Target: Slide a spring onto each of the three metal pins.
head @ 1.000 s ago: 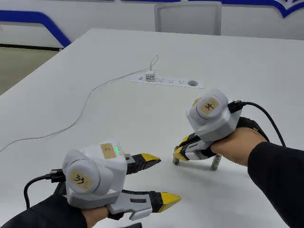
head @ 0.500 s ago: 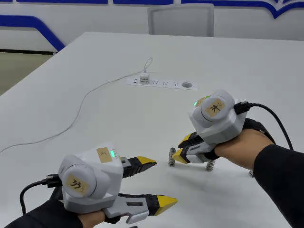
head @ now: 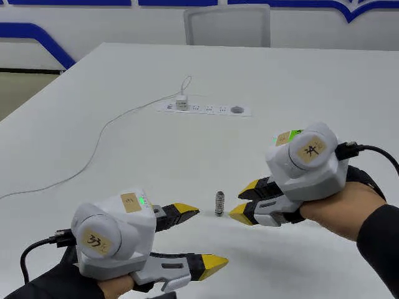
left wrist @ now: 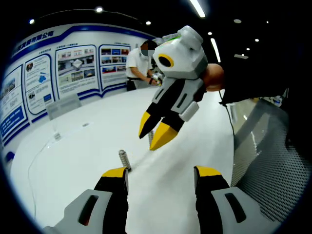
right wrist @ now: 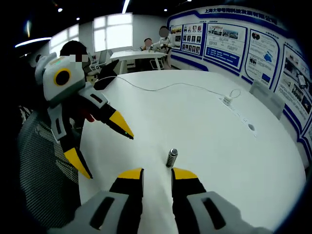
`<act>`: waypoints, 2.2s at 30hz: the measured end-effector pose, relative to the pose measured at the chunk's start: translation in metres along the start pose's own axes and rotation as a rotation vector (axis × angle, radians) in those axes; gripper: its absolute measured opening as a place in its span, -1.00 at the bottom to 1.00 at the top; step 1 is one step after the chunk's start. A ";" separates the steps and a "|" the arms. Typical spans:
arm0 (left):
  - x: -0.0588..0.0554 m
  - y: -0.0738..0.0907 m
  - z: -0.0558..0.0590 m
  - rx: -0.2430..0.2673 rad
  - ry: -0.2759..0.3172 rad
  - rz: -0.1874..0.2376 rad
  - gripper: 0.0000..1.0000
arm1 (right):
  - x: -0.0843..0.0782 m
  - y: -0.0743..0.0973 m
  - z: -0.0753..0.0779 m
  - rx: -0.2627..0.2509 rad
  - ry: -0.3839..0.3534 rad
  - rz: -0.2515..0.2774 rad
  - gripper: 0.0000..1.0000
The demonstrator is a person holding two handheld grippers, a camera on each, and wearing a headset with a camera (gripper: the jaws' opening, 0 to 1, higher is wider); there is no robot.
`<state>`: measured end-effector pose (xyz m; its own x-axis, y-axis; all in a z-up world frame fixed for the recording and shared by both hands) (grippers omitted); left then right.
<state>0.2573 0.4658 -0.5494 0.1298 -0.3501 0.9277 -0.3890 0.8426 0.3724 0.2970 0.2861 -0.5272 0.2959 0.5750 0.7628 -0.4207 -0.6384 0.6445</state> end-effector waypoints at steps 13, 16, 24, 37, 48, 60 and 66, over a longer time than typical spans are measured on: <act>0.000 0.000 0.000 0.001 -0.004 0.000 0.15 | -0.024 0.034 -0.011 -0.026 -0.046 0.032 -0.52; 0.000 0.000 0.000 0.002 -0.003 0.000 0.15 | -0.031 0.042 -0.011 -0.040 -0.054 0.034 -0.52; 0.000 0.000 0.000 0.002 -0.003 -0.001 0.17 | -0.050 0.066 -0.005 -0.095 -0.110 0.058 -0.50; 0.000 0.000 0.001 0.002 -0.002 -0.004 0.18 | -0.085 0.098 0.010 -0.197 -0.186 0.074 -0.44; 0.000 0.000 0.000 0.006 0.001 -0.010 0.20 | -0.107 0.115 0.020 -0.248 -0.188 0.094 -0.26; -0.002 0.000 -0.001 0.016 0.013 -0.016 0.22 | -0.124 0.120 0.024 -0.269 -0.180 0.121 -0.05; -0.004 0.000 -0.002 0.019 0.020 -0.023 0.25 | -0.127 0.122 0.023 -0.274 -0.184 0.123 0.01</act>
<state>0.2587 0.4678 -0.5526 0.1574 -0.3605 0.9194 -0.4031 0.8265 0.3930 0.2277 0.1229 -0.5445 0.3676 0.3843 0.8469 -0.6703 -0.5217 0.5277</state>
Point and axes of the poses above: the centre of the closed fingertips' face, and the gripper's own axes: y roughly backward along the fingers, z roughly to its right, x roughly out of its top, the point moved 10 cm from there along y, roughly backward along the fingers, and after that the axes turned 2 degrees about z, right-handed, at the moved point
